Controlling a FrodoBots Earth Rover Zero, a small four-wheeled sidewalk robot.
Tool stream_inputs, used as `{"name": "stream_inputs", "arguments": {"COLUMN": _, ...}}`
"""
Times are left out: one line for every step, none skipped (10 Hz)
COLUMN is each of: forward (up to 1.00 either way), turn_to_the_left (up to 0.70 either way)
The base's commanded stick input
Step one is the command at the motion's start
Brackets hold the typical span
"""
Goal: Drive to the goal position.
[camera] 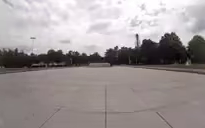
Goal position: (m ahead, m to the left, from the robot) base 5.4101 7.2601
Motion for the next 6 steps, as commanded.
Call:
{"name": "stream_inputs", "arguments": {"forward": 1.0, "turn_to_the_left": 0.0}}
{"name": "stream_inputs", "arguments": {"forward": 1.0, "turn_to_the_left": 0.0}}
{"name": "stream_inputs", "arguments": {"forward": 1.0, "turn_to_the_left": 0.0}}
{"name": "stream_inputs", "arguments": {"forward": 1.0, "turn_to_the_left": 0.0}}
{"name": "stream_inputs", "arguments": {"forward": 1.0, "turn_to_the_left": 0.0}}
{"name": "stream_inputs", "arguments": {"forward": 1.0, "turn_to_the_left": 0.0}}
